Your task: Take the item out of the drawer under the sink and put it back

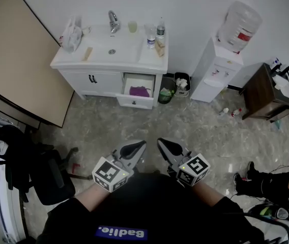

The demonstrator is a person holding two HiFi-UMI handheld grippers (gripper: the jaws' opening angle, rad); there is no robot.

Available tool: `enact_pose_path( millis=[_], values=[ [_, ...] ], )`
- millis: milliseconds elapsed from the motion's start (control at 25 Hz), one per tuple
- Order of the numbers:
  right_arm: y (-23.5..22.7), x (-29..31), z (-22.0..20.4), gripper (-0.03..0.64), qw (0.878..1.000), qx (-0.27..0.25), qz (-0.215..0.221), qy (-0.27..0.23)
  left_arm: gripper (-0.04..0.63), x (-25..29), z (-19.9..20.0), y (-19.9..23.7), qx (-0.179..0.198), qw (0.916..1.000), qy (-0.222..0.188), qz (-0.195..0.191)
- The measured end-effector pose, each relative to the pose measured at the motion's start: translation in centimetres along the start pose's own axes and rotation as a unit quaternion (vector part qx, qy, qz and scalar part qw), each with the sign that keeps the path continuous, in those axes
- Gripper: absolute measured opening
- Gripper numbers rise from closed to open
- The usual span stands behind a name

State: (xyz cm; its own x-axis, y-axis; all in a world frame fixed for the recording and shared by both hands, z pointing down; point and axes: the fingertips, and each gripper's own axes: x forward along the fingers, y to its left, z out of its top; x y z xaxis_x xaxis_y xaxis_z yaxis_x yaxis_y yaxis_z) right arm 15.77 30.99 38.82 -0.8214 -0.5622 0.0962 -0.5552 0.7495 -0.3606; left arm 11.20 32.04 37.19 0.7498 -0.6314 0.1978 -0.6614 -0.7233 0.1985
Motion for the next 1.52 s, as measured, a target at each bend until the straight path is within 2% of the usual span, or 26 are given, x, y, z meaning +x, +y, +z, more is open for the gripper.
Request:
enact_pose_path(
  millis=[320, 520, 680, 1040, 1240, 1400, 1520],
  values=[
    [-3.8, 2.9, 0.8, 0.002, 1.0, -0.009, -0.022, 0.004, 0.005, 1.5, 0.6, 5.0, -0.01, 0.9998, -0.012, 0.014],
    [-6.7, 7.8, 1.7, 0.002, 0.999, -0.008, -0.046, 0.01, 0.005, 3.3, 1.6, 10.8, -0.012, 0.9997, -0.017, -0.01],
    [-8.7, 13.7, 2.4, 0.002, 0.998, -0.014, -0.049, 0.027, 0.005, 4.2, 3.2, 16.8, -0.012, 0.9995, -0.02, -0.022],
    [-12.7, 25.1, 3.7, 0.002, 0.995, -0.022, -0.079, 0.052, 0.005, 6.2, 6.4, 27.4, -0.002, 0.9965, -0.021, -0.081],
    [-13.7, 28.0, 4.1, 0.002, 0.994, -0.022, -0.093, 0.058, 0.005, 6.6, 6.1, 30.6, -0.007, 0.9952, -0.025, -0.094],
    [-14.9, 29.0, 4.4, 0.002, 0.993, -0.023, -0.095, 0.061, 0.005, 7.4, 6.5, 31.5, -0.02, 0.9944, -0.024, -0.101],
    [-16.1, 29.3, 4.3, 0.002, 0.994, -0.02, -0.089, 0.063, 0.005, 8.5, 6.6, 32.1, -0.012, 0.9951, -0.026, -0.094]
  ],
)
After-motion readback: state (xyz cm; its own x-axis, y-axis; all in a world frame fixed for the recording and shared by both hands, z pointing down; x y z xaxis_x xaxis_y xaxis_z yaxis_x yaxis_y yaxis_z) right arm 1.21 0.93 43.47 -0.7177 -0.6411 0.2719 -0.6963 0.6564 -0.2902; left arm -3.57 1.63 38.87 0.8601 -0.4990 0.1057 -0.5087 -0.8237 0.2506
